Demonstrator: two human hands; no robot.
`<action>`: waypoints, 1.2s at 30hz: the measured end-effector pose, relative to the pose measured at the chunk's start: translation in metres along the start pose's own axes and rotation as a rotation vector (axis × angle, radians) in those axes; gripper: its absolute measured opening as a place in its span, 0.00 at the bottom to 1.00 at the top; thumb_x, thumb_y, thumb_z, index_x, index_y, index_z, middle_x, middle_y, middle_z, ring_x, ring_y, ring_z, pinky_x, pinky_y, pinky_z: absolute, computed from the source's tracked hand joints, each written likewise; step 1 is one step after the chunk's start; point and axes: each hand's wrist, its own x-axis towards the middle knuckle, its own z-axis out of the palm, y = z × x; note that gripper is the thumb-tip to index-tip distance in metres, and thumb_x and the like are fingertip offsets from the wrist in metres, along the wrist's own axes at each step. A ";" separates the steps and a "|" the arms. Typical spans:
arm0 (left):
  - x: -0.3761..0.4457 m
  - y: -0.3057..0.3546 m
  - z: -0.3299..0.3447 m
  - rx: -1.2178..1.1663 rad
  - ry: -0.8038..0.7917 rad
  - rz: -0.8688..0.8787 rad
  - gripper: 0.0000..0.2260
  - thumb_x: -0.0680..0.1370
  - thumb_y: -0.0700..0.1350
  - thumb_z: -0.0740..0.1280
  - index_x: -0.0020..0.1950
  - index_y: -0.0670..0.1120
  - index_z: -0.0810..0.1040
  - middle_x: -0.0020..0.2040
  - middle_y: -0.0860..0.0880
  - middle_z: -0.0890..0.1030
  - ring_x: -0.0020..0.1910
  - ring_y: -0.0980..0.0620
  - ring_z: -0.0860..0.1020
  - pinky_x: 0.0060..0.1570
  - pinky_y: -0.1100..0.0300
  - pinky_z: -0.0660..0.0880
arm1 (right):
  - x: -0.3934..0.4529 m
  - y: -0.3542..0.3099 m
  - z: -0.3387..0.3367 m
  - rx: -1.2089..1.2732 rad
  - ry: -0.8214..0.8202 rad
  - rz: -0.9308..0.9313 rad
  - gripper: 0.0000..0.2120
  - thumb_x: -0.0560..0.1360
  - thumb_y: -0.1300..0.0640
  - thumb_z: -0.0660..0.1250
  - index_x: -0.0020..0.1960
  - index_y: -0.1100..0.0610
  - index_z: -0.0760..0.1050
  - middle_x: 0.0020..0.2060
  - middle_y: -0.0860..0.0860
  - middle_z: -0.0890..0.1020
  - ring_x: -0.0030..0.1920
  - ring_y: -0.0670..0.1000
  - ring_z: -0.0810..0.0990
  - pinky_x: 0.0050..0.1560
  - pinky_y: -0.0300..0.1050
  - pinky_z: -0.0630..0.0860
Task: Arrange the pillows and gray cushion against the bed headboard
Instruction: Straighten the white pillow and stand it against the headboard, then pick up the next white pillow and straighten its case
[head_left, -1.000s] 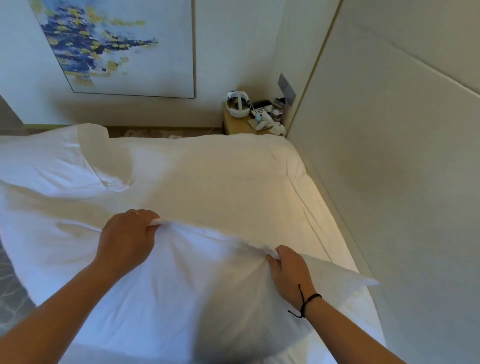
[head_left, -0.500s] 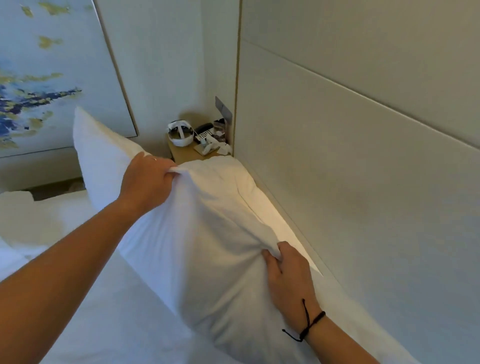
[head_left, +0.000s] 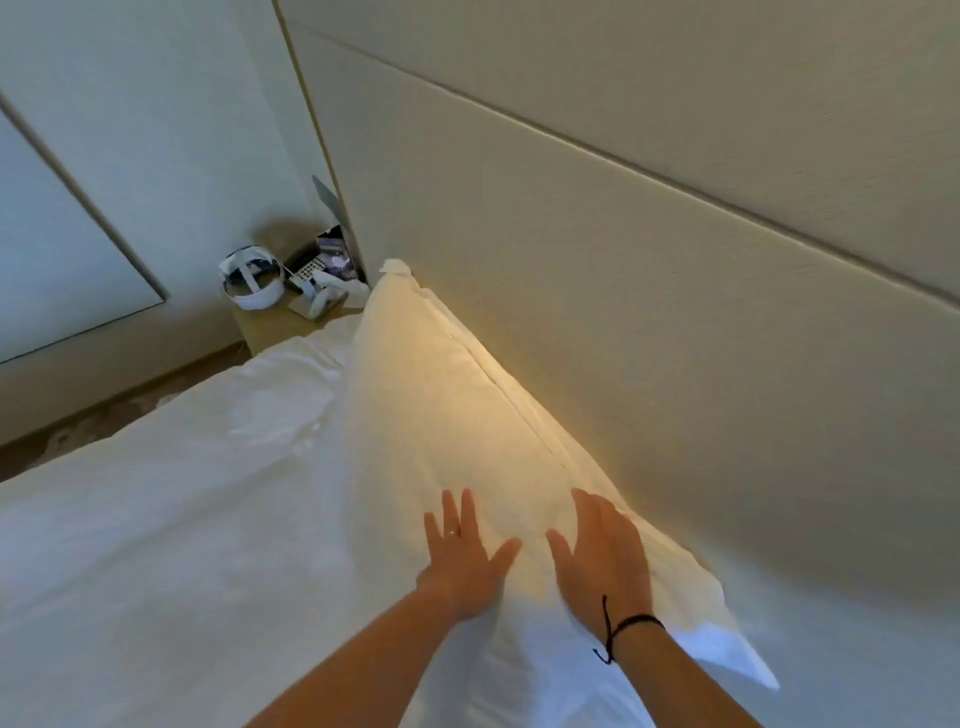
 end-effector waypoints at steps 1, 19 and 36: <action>-0.004 -0.010 0.017 0.002 0.008 -0.033 0.44 0.74 0.74 0.51 0.78 0.55 0.31 0.78 0.54 0.29 0.77 0.46 0.31 0.73 0.36 0.53 | -0.004 0.006 0.005 -0.043 0.005 -0.045 0.27 0.78 0.40 0.58 0.72 0.51 0.64 0.68 0.50 0.72 0.68 0.53 0.69 0.72 0.52 0.63; -0.108 -0.172 -0.027 -0.279 0.188 -0.396 0.17 0.76 0.59 0.65 0.63 0.56 0.76 0.59 0.55 0.81 0.61 0.53 0.77 0.63 0.56 0.72 | -0.065 -0.089 0.070 -0.307 -0.406 -0.491 0.27 0.80 0.38 0.51 0.77 0.40 0.50 0.79 0.44 0.47 0.79 0.52 0.42 0.74 0.62 0.35; -0.510 -0.476 -0.027 -0.887 1.010 -0.792 0.10 0.76 0.45 0.64 0.37 0.46 0.82 0.33 0.55 0.84 0.35 0.52 0.83 0.41 0.52 0.80 | -0.384 -0.344 0.182 -0.126 -0.805 -1.004 0.18 0.78 0.43 0.59 0.68 0.42 0.70 0.65 0.40 0.75 0.65 0.44 0.74 0.64 0.45 0.71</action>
